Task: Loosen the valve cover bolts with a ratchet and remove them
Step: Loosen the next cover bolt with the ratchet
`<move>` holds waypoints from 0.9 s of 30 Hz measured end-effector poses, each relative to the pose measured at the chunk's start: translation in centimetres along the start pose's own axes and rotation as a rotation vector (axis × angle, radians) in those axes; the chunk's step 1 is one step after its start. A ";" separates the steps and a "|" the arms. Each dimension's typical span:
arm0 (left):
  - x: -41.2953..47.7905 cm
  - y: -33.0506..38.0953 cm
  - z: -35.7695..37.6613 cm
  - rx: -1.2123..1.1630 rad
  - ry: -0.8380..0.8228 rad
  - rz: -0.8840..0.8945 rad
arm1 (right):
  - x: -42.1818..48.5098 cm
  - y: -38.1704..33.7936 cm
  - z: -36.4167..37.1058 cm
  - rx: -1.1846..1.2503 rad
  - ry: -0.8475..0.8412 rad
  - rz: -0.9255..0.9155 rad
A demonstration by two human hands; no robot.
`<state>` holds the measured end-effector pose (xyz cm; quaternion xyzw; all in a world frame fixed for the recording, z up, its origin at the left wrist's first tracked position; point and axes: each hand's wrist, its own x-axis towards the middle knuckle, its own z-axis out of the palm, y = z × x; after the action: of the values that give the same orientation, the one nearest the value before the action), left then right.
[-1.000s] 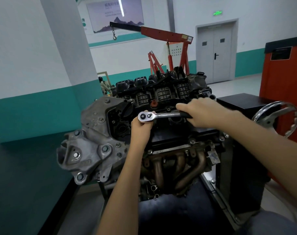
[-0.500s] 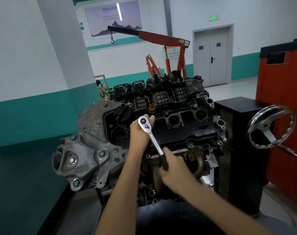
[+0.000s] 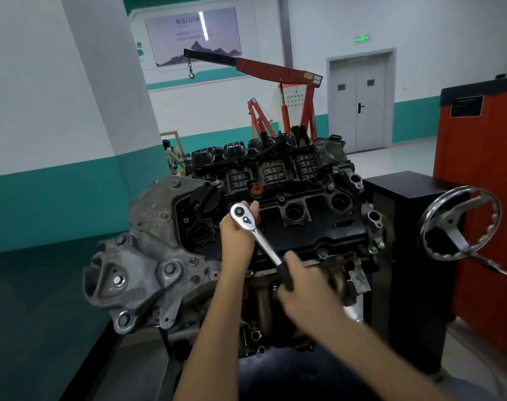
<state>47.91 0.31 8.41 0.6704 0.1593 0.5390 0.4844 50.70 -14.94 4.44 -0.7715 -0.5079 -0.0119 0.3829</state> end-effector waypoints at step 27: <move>0.3 0.0 -0.1 0.114 -0.050 -0.043 | -0.8 -2.2 6.4 0.336 0.091 0.111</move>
<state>47.95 0.53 8.57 0.7067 0.1918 0.5015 0.4607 46.23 -11.32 0.87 -0.7221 -0.4415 0.0595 0.5292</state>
